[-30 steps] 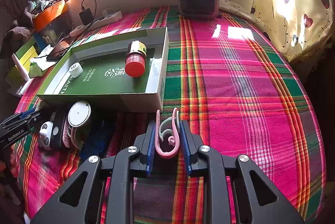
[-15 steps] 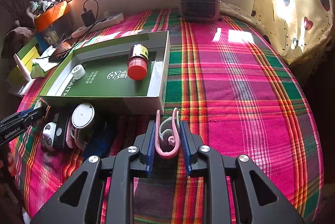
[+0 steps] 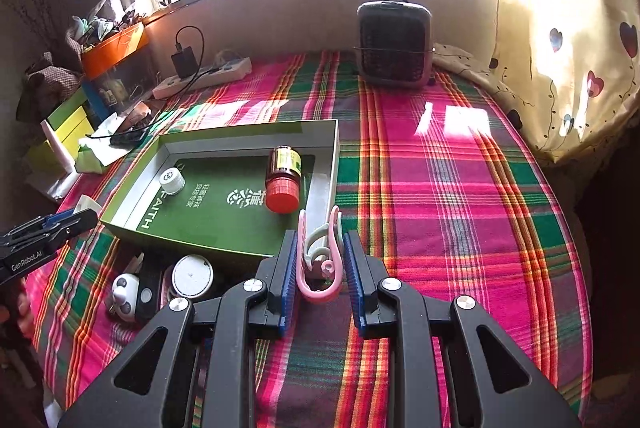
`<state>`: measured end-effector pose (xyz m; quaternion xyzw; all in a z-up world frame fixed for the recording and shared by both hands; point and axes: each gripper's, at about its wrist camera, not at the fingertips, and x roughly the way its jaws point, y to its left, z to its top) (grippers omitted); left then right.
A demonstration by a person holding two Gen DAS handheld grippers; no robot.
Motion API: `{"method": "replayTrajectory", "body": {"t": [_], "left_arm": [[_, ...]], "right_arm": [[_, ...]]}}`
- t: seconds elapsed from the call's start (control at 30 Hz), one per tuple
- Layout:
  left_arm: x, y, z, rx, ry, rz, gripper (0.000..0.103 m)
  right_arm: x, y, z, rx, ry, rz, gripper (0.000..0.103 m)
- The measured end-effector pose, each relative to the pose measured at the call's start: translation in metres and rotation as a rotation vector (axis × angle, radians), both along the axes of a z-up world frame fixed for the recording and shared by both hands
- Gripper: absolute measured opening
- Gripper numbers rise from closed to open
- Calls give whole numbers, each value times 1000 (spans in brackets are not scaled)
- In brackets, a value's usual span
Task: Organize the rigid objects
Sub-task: 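Place the white charger in the tray with the left gripper while the right gripper places the pink clip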
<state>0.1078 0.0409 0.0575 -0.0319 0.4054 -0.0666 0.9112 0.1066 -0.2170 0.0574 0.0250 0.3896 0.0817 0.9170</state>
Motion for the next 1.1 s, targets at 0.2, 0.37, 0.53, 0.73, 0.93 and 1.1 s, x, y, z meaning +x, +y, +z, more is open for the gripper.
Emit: {"method": "replayTrajectory", "body": {"t": [0.2, 0.37, 0.53, 0.73, 0.93, 1.1], "left_arm": [[18, -12, 0, -21, 5, -41, 32], [32, -23, -2, -21, 8, -73, 32], [46, -30, -11, -31, 36, -91, 32], [58, -35, -20, -32, 57, -100, 32], [65, -36, -29, -24, 80, -100, 32], [69, -37, -36, -19, 95, -100, 32]], "right_arm": [[25, 12, 6, 11, 1, 59, 24], [45, 27, 4, 23, 11, 115, 24], [62, 43, -4, 25, 38, 164, 24], [76, 59, -16, 29, 68, 216, 24], [84, 78, -27, 0, 95, 282, 24], [90, 81, -36, -4, 121, 283, 24]]}}
